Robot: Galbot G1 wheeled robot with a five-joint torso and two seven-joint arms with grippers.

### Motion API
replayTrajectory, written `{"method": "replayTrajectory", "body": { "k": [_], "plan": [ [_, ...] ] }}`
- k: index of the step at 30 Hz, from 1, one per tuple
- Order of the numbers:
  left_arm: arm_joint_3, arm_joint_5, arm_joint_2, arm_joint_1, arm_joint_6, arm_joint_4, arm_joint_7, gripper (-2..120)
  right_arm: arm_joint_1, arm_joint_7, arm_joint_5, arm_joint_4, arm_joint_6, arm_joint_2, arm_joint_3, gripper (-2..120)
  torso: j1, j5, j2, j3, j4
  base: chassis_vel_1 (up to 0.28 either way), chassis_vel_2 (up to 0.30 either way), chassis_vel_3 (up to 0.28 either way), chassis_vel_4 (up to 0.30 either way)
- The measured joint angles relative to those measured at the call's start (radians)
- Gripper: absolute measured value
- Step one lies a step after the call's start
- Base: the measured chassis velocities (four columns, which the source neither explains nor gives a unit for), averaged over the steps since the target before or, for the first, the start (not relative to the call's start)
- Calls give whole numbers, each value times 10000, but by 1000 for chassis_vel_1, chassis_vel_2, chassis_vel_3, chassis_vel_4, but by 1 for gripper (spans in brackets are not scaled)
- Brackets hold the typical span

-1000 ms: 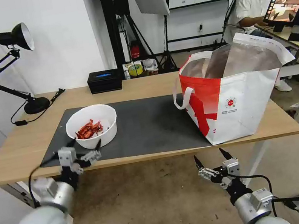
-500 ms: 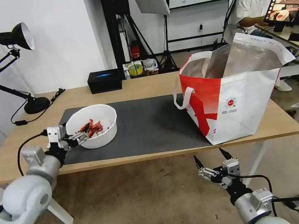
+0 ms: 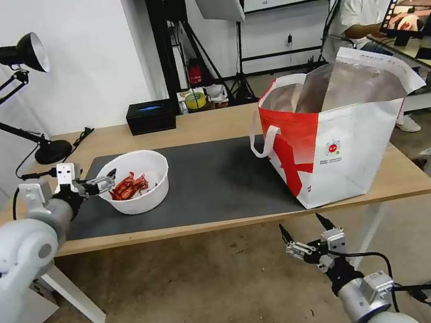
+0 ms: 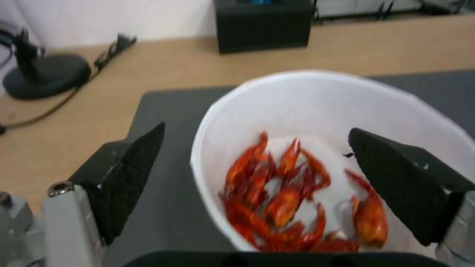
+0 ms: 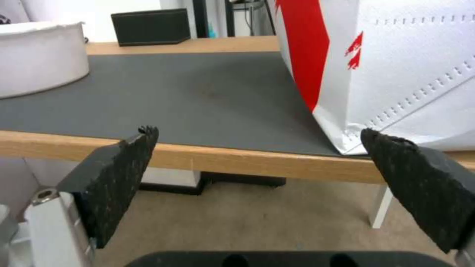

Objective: Pick up the trash from the table and place it into the takeout bag.

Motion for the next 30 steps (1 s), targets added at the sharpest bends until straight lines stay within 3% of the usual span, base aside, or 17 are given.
{"method": "replayTrajectory", "body": {
  "k": [6,12,21,30],
  "plan": [
    [403,-1149,160,-938,1289,429,-274,100,1,0,0,0,1,0,0,100,-1,0,2,-1,0,0,0,0,0],
    [1172,-2091,98,-2085,1996,1218,-366,100,0,0,0,0,1,0,0,100,0,1,1,0,0,0,0,0,0],
    [2432,-2259,-447,-3375,2342,2356,-581,100,0,0,0,0,1,0,0,100,0,1,1,0,0,0,0,0,0],
    [3105,-2307,-907,-4134,2406,3023,-935,100,0,0,0,0,1,0,0,100,-1,3,2,0,0,0,0,0,0]
  ]
}}
